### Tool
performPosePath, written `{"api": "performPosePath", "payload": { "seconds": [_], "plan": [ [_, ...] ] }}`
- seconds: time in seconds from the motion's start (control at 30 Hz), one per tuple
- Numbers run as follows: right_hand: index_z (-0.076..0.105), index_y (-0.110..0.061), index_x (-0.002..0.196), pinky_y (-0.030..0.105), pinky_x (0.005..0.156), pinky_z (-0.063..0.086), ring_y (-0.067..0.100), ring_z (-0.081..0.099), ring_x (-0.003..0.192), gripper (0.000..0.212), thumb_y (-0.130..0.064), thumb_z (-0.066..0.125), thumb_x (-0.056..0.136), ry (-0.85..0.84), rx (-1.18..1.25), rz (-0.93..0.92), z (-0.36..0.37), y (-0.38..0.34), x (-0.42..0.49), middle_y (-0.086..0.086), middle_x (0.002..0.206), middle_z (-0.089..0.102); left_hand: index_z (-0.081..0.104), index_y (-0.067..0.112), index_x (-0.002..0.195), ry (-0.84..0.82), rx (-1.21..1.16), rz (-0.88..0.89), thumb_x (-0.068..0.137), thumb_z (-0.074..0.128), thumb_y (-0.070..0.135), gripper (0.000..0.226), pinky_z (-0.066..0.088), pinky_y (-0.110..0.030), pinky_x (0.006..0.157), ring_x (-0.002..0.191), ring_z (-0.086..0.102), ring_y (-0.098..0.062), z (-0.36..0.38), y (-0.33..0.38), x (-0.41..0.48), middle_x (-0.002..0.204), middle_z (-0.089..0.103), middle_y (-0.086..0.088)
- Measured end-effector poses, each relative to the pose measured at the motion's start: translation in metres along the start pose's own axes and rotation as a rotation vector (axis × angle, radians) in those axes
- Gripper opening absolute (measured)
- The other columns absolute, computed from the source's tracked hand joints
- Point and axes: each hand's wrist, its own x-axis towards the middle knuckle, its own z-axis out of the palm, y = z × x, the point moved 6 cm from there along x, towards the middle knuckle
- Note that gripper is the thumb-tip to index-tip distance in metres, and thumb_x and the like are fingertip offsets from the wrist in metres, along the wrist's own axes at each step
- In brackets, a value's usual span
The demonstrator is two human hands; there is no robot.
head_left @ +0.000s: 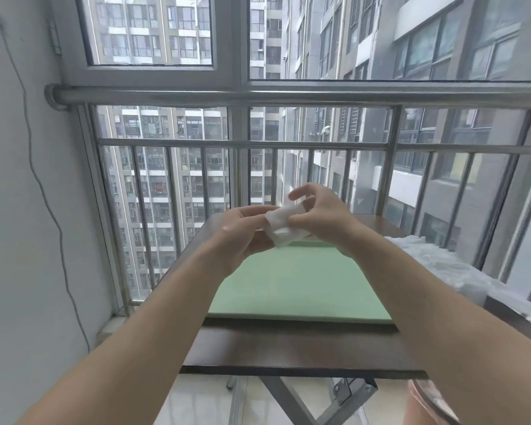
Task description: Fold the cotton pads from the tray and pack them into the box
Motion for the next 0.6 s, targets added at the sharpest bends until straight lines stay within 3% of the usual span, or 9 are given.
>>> {"api": "performPosePath", "payload": {
  "seconds": [0.1,0.17,0.27,0.33,0.4,0.5,0.6],
  "plan": [
    [0.058,-0.018,0.114,0.020,0.061,0.050,0.013,0.061,0.075,0.043,-0.004,0.072,0.077,-0.036,-0.089,0.025,-0.016,0.001,-0.008,0.006,0.094,0.063,0.070,0.004,0.115,-0.043,0.015,-0.050,0.103,0.052,0.033,0.036,0.059,-0.037,0.079,0.087,0.073,-0.026,0.022,0.001,-0.006,0.098,0.076,-0.012],
    [0.058,-0.016,0.117,0.019,0.060,0.050,0.012,0.062,0.074,0.043,-0.007,0.074,0.078,-0.046,-0.133,0.043,-0.033,0.002,-0.017,0.005,0.094,0.064,0.072,0.009,0.113,-0.108,0.069,-0.017,0.093,0.063,0.045,0.043,0.058,-0.035,0.080,0.091,0.074,-0.025,0.043,0.005,-0.010,0.100,0.077,-0.010],
    [0.060,-0.014,0.117,0.024,0.066,0.054,0.015,0.064,0.082,0.037,-0.015,0.075,0.082,-0.069,-0.224,0.068,-0.060,0.001,-0.031,0.005,0.098,0.065,0.073,0.012,0.111,-0.154,0.148,0.075,0.076,0.082,0.030,0.041,0.059,-0.032,0.081,0.096,0.074,-0.023,0.072,0.009,-0.011,0.104,0.076,-0.009],
    [0.063,-0.011,0.113,0.032,0.074,0.059,0.019,0.067,0.091,0.031,-0.015,0.074,0.084,-0.104,-0.203,0.108,-0.079,0.002,-0.042,0.008,0.101,0.068,0.070,0.009,0.117,-0.159,0.125,0.089,0.081,0.081,0.012,0.038,0.060,-0.037,0.085,0.099,0.074,-0.027,0.090,0.011,-0.010,0.110,0.074,-0.014],
    [0.066,-0.009,0.110,0.026,0.067,0.059,0.018,0.069,0.089,0.028,-0.009,0.075,0.084,-0.117,-0.142,0.127,-0.103,0.004,-0.052,0.009,0.100,0.071,0.068,0.009,0.117,-0.164,0.101,0.086,0.083,0.078,0.004,0.036,0.060,-0.043,0.088,0.099,0.073,-0.031,0.110,0.012,-0.009,0.111,0.073,-0.016],
    [0.069,-0.005,0.108,0.021,0.064,0.055,0.014,0.069,0.080,0.026,-0.005,0.077,0.083,-0.095,-0.139,0.143,-0.139,0.008,-0.067,0.011,0.096,0.073,0.066,0.011,0.112,-0.150,0.160,0.138,0.085,0.078,0.009,0.030,0.062,-0.043,0.084,0.093,0.074,-0.029,0.144,0.014,-0.011,0.106,0.073,-0.014],
    [0.066,-0.007,0.107,0.028,0.071,0.060,0.017,0.071,0.087,0.023,-0.007,0.075,0.085,-0.068,-0.161,0.183,-0.171,0.021,-0.078,0.011,0.102,0.072,0.062,0.012,0.108,-0.086,0.349,0.261,0.094,0.069,0.016,0.016,0.064,-0.045,0.073,0.077,0.075,-0.025,0.175,0.016,-0.011,0.103,0.072,-0.015]
  ]
}}
